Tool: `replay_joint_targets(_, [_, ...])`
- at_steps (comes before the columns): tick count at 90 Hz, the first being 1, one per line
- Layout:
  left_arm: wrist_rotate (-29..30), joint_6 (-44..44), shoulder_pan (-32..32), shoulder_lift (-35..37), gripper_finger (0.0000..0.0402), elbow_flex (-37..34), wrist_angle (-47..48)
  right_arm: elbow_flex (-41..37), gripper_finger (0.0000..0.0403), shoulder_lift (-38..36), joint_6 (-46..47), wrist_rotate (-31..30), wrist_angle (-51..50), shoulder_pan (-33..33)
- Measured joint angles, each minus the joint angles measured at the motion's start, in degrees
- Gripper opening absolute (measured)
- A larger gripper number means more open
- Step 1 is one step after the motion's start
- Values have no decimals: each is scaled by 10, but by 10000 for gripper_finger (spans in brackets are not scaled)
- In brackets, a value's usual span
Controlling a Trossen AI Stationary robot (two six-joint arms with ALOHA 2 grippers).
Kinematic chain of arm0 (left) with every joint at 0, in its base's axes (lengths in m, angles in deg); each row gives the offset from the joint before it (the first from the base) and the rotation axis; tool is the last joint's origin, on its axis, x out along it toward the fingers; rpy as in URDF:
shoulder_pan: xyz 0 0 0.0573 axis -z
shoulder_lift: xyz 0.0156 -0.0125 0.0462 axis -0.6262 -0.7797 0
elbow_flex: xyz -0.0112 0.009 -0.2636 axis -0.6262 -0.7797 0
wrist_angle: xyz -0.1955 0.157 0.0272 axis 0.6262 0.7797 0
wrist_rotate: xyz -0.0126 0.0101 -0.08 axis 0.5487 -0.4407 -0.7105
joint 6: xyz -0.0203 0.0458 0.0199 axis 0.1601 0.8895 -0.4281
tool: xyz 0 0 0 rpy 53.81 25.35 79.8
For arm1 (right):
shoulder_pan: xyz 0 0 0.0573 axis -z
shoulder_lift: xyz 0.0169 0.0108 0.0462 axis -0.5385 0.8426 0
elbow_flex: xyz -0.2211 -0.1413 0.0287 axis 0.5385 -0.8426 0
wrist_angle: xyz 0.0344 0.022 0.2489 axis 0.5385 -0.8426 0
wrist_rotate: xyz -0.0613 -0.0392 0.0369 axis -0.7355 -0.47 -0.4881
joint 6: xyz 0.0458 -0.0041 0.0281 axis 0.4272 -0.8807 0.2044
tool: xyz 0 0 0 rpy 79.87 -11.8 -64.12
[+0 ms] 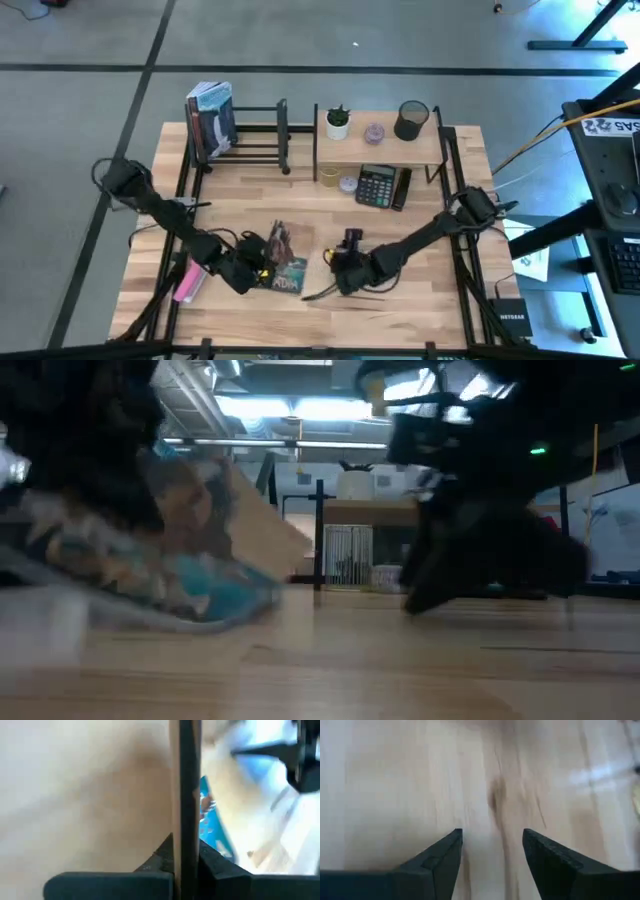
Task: Stock shelves
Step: Put the brown book into the book holder
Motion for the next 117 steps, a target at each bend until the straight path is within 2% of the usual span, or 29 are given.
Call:
replay_joint_targets(12, [97,-14,-1,52,2,124,270,0,198,-2,35,-13,-24,-13])
replay_joint_targets(24, [204,-53,-19,63,1,242,518,1,198,-2,42,-15,-12,-14])
replay_joint_targets(34, [313,-100,-60,63,1,282,649,1,198,-2,41,-18,3,-12])
replay_joint_targets(41, [369,-59,-108,73,1,272,633,2,198,-2,40,-18,12,-12])
replay_joint_targets(47, [385,-17,-165,74,0,263,616,2,198,-2,40,-18,15,-12])
replay_joint_targets(63, [377,4,-317,74,0,215,614,3,198,-2,40,-18,18,-12])
replay_joint_targets(68, [354,25,-359,75,0,205,599,3,198,-2,40,-18,20,-12])
replay_joint_targets(72, [336,76,-390,76,0,197,569,3,198,-2,40,-18,20,-12])
replay_joint_targets(89, [248,400,-488,82,0,165,310,3,198,-2,39,-4,21,-12])
replay_joint_targets(95, [211,470,-529,82,0,158,246,3,198,-2,39,-3,21,-12])
replay_joint_targets(103, [180,510,-584,82,0,145,184,4,198,-2,43,10,21,-12])
replay_joint_targets(117, [129,500,-665,82,0,111,150,4,198,-2,54,17,23,-13])
